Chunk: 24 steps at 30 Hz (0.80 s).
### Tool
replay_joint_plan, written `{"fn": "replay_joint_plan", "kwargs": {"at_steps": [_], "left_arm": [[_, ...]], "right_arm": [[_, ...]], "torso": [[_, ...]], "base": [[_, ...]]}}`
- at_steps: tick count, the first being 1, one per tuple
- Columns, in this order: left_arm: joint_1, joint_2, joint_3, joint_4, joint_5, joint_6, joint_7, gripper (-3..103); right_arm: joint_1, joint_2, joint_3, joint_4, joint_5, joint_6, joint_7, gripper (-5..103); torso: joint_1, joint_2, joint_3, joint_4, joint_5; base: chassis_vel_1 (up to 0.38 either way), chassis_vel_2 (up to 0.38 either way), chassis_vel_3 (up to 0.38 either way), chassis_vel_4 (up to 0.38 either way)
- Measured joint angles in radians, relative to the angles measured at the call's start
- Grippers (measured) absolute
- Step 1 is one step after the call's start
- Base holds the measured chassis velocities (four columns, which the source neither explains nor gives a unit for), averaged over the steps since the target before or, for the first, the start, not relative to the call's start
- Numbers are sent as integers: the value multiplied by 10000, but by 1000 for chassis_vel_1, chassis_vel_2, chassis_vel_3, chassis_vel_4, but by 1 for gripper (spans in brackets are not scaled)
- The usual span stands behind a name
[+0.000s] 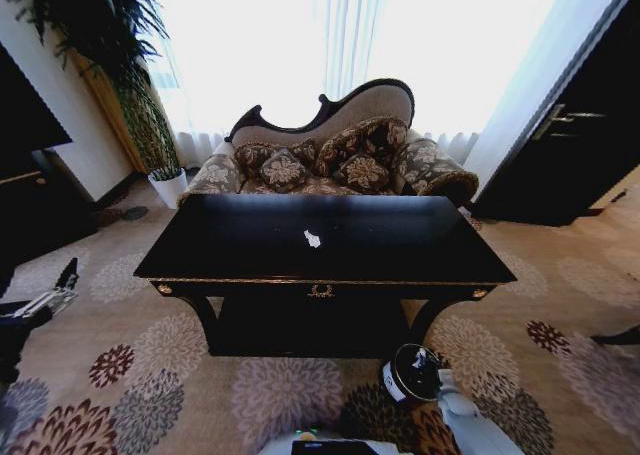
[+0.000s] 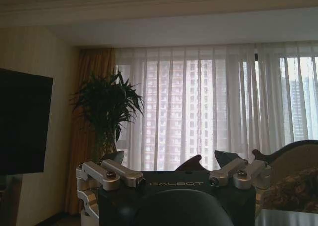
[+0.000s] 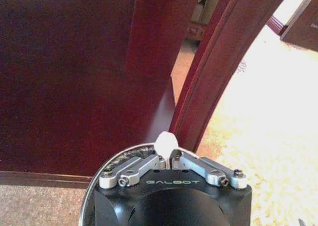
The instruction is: Move to the front of the table and place the trash on the table into the trash bin.
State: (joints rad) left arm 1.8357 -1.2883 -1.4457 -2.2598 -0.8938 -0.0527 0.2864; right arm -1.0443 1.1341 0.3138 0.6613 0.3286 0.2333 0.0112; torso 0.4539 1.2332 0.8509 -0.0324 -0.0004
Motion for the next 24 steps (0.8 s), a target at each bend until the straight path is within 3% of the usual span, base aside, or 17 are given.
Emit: {"fn": "replay_joint_plan", "kwargs": {"at_steps": [3, 5, 9, 11, 16, 18, 22, 24], "left_arm": [[-36, -125, 149, -32, 94, -1, 0, 100], [-41, -171, 210, -65, 128, -1, 0, 100], [-37, -228, 258, -126, 182, -1, 0, 100], [-27, -233, 258, -134, 190, -2, 0, 100], [91, -267, 220, -271, 204, -31, -2, 100], [106, -267, 207, -295, 203, -33, -2, 100], [137, -236, 191, -338, 191, -37, -4, 100], [136, -232, 191, -339, 191, -37, -4, 100]], "right_arm": [[0, 3, -94, -74, 319, -151, 2, -1], [-9, 3, -104, -122, 357, -210, 0, 4], [-19, -18, -98, -254, 358, -291, -21, 26], [-11, -25, -95, -266, 358, -303, -26, 26], [-48, -48, -86, -139, 317, -319, -61, 53], [-64, -49, -82, -106, 311, -319, -68, 53], [-137, -70, -60, 34, 301, -296, -104, 75], [-158, -77, -49, 70, 300, -287, -108, 75]], "torso": [[0, 0, 0, -1, 1], [0, 0, 0, 0, 0], [0, 0, 0, -1, 2], [0, 0, 0, -1, 2], [0, 0, 0, -1, 3], [-1, 0, 0, -1, 2], [0, 0, 0, -1, 2], [-1, 0, -1, -1, 2]], "base": [[0, 0, 0, 0], [0, 0, 0, 0], [0, 0, 0, 0], [0, 0, 0, 0], [0, 0, 0, 0], [0, 0, 0, 0], [0, 0, 0, 0], [0, 0, 0, 0]]}}
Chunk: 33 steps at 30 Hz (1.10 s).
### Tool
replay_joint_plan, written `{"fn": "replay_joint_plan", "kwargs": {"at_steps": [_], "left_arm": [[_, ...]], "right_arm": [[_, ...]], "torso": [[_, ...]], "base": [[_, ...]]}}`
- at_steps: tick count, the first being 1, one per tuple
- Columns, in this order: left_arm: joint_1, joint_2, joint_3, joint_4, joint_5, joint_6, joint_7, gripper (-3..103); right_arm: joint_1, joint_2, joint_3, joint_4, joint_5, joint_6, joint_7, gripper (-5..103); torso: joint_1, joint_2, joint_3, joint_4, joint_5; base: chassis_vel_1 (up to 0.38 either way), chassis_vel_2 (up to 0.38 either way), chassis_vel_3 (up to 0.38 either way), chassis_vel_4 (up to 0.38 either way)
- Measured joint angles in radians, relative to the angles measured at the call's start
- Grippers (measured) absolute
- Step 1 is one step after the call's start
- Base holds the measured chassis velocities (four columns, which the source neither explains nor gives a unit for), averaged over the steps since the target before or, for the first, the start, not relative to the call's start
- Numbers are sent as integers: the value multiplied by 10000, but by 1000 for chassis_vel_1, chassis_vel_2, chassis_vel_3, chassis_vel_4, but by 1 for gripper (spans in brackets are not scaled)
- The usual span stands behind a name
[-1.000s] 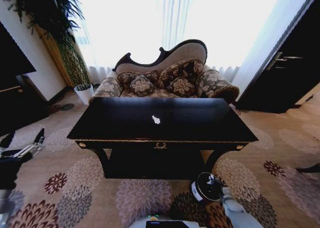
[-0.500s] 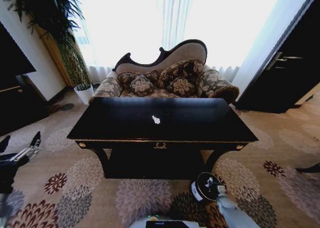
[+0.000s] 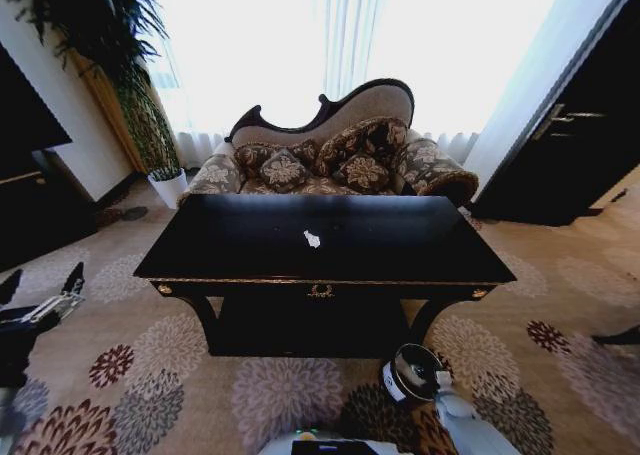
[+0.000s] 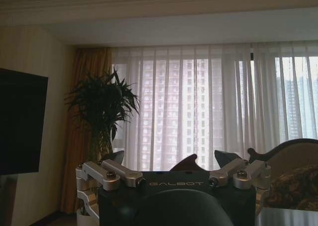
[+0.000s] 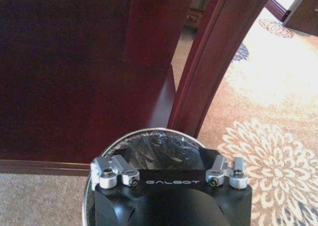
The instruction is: Move to the front of the table and place the trash on the table into the trash bin.
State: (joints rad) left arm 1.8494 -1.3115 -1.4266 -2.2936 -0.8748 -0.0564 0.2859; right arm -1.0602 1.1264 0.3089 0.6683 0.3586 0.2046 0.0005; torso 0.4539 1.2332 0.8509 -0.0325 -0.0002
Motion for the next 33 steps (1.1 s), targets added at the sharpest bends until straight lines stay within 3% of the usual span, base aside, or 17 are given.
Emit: {"fn": "replay_joint_plan", "kwargs": {"at_steps": [3, 6, 11, 14, 18, 20, 23, 33], "left_arm": [[-19, 7, 47, -3, 0, 0, -3, 100], [-47, 10, 72, -3, 0, 0, -5, 100], [-87, 1, 105, -3, -9, -1, -10, 100], [-156, -41, 250, -2, 1, -2, -14, 100], [-251, -52, 360, -5, 8, 1, -15, 100], [-325, -55, 433, -29, 9, 36, -34, 100], [-389, -57, 477, -26, 8, 55, -46, 100], [-629, -60, 630, 137, 1, 63, -49, 100]], "right_arm": [[-184, -28, 65, 286, -3, 78, -52, 91], [-499, -22, 221, 740, -167, 208, -292, 99], [-1327, 52, 736, 1918, -996, 68, -1069, 100], [-2394, -22, 1337, 3120, -1477, 301, -1986, 100], [-3093, 44, 1872, 4221, -1578, 213, -2371, 100], [-3578, 276, 2595, 5201, -2270, -173, -2595, 100], [-3961, 444, 3127, 5813, -2513, -344, -2559, 100], [-5264, 1196, 4958, 7882, -1167, -604, -2109, 100]], "torso": [[0, 0, 0, 0, -1], [0, 0, 0, 0, 0], [1, 0, 0, 3, 5], [0, 1, 0, 0, -5], [0, 0, -1, -2, -3], [0, 0, -1, 1, 2], [0, 0, -1, 2, -5], [0, 0, -1, 0, -3]], "base": [[0, 0, 0, 0], [0, 0, 0, 0], [0, 0, 0, 0], [0, 0, 0, 0], [0, 0, 0, 0], [0, 0, 0, 0], [0, 0, 0, 0], [0, 0, 0, 0]]}}
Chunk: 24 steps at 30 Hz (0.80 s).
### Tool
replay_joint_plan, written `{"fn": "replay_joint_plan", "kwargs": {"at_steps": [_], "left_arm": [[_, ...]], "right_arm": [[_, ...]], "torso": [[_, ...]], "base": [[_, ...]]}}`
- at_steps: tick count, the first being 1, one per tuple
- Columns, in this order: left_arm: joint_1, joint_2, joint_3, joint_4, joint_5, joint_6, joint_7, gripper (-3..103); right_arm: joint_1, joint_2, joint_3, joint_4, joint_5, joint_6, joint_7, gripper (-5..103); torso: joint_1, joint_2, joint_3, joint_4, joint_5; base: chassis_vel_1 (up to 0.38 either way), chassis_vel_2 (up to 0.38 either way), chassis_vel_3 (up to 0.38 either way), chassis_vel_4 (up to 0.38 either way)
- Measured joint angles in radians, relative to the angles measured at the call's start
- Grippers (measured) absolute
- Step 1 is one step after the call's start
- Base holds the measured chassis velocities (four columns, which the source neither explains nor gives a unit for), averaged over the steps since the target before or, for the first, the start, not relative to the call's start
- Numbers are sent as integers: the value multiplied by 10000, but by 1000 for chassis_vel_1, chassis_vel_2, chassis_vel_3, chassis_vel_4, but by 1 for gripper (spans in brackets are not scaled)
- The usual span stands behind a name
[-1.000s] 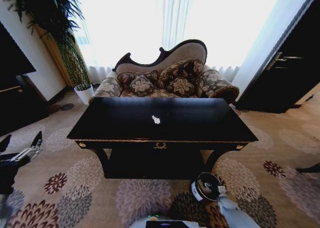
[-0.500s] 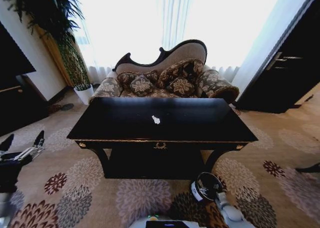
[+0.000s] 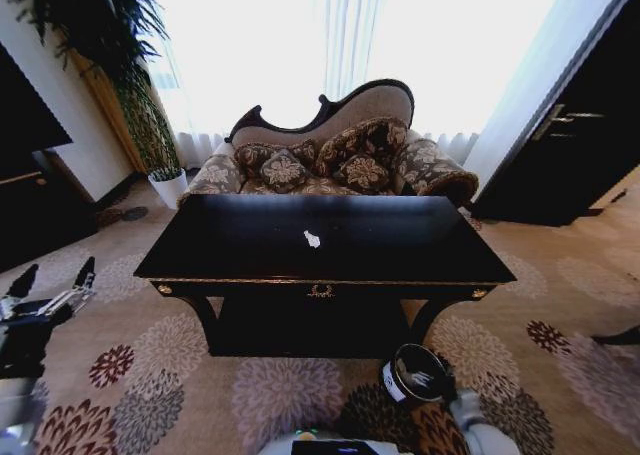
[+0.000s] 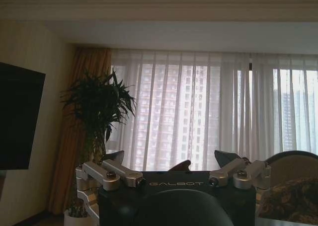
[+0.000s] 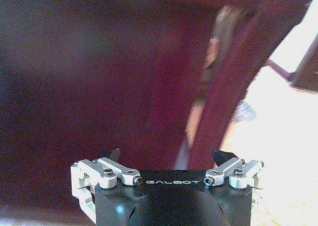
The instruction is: Move to the front of the table and place the trash on the table into the trash bin.
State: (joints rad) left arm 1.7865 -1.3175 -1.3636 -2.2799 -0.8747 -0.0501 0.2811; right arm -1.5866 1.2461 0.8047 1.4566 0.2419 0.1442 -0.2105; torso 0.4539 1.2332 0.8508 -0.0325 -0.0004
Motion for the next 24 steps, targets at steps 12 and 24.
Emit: {"fn": "replay_joint_plan", "kwargs": {"at_steps": [12, 24], "left_arm": [[-170, 91, 2, 158, -73, 55, -1, 100], [-209, 118, -4, 246, -79, 54, -1, 100]], "right_arm": [[-1013, 131, 2112, 3287, 1466, -1099, -395, 100], [-1046, -139, 2976, 5158, 2446, -1346, -397, 100]], "torso": [[0, 0, 0, 0, 0], [0, 0, 0, 0, 3]], "base": [[0, 0, 0, 0], [0, 0, 0, 0]]}}
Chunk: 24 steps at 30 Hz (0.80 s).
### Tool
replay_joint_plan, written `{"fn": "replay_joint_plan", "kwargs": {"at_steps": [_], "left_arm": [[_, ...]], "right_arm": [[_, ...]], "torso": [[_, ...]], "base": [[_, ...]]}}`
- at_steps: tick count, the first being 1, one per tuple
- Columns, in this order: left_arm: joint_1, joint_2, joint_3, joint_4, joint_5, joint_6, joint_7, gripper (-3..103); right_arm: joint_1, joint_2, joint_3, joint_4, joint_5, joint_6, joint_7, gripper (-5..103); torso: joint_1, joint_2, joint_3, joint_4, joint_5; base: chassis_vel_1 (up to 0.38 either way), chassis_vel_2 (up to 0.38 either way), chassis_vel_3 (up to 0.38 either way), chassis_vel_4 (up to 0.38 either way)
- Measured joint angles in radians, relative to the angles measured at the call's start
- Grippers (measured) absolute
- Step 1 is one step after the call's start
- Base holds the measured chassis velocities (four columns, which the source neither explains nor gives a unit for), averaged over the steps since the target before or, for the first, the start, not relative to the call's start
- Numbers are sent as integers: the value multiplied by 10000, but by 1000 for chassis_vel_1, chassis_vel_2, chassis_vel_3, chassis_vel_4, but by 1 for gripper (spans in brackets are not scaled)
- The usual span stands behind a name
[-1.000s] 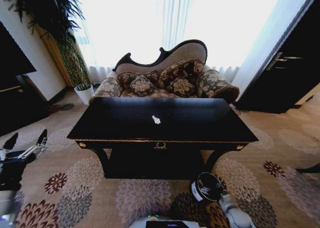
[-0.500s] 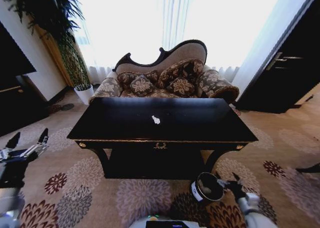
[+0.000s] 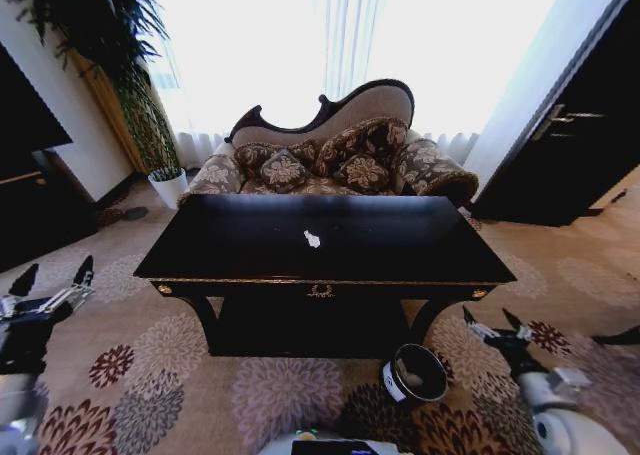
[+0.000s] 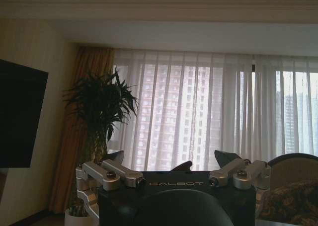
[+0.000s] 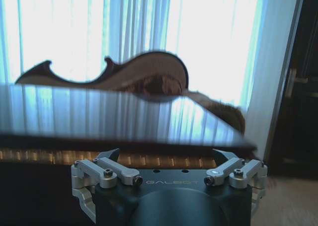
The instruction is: Move to the front of the table and place the trash on the table into the trash bin.
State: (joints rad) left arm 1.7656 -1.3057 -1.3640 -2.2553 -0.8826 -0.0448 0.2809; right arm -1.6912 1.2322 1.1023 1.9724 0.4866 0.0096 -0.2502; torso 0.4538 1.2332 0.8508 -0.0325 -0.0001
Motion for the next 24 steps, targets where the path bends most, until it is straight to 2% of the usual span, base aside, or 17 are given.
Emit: {"fn": "replay_joint_plan", "kwargs": {"at_steps": [8, 12, 16, 24], "left_arm": [[-2, 113, -118, 106, -26, -3, 6, 100], [5, 136, -145, 115, -42, -6, 11, 100], [18, 135, -145, 104, -43, -9, 16, 100], [9, 90, -75, 81, 24, -28, 21, 100]], "right_arm": [[363, -523, -572, 1393, 567, -109, 1069, 100], [623, -1073, -950, 2246, 973, -609, 1539, 100], [1342, -2063, -1624, 2990, 1384, -1310, 2215, 100], [2396, -2970, -2674, 3426, 2196, -2159, 3060, 100]], "torso": [[0, 0, 1, 1, -1], [0, 0, 0, 0, -2], [1, 0, 1, 1, -2], [1, 0, 1, 0, -1]], "base": [[0, 0, 0, 0], [0, 0, 0, 0], [0, 0, 0, 0], [0, 0, 0, 0]]}}
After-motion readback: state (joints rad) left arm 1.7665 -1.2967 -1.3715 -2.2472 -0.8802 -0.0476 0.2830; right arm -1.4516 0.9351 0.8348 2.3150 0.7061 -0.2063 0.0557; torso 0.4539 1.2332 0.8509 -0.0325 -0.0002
